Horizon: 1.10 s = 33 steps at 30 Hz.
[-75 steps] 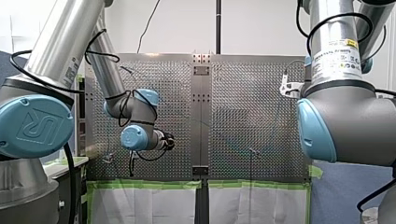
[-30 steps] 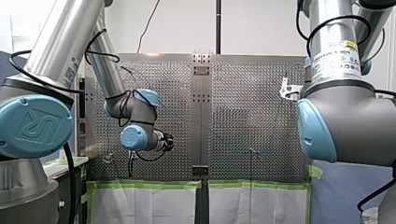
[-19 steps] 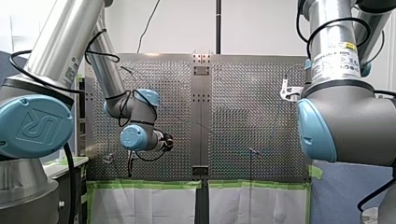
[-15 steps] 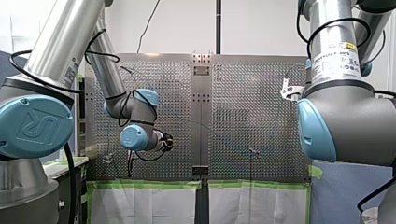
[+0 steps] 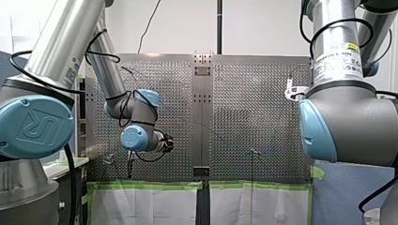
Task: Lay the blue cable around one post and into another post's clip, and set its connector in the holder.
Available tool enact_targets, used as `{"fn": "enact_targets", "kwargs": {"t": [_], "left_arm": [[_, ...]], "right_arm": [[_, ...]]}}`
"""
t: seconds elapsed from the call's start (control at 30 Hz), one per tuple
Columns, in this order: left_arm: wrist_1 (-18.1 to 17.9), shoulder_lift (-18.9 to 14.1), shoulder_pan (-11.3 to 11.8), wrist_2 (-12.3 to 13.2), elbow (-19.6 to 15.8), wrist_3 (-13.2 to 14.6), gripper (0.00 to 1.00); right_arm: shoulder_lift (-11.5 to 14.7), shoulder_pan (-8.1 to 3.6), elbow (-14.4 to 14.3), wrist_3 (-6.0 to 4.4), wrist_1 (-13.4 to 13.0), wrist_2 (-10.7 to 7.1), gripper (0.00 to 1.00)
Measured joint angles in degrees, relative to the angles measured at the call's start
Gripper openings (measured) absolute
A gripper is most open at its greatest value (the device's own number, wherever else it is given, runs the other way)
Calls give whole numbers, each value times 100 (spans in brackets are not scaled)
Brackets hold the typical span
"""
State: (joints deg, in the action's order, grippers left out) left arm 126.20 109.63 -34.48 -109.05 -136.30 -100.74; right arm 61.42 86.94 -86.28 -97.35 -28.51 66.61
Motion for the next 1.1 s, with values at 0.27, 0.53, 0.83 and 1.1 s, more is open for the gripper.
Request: {"fn": "enact_targets", "kwargs": {"t": [0.27, 0.53, 0.83, 1.1], "left_arm": [[3, 0, 0, -6, 0, 2, 100], [1, 0, 4, -6, 0, 2, 100], [3, 0, 9, -6, 0, 2, 100], [2, 0, 9, -2, 0, 1, 100]], "right_arm": [[-2, -79, 9, -4, -23, -58, 0], [-9, -73, 16, -16, -41, -133, 0], [-17, -59, 59, -39, -26, -147, 0], [-24, -57, 68, -57, -25, -140, 0]]}}
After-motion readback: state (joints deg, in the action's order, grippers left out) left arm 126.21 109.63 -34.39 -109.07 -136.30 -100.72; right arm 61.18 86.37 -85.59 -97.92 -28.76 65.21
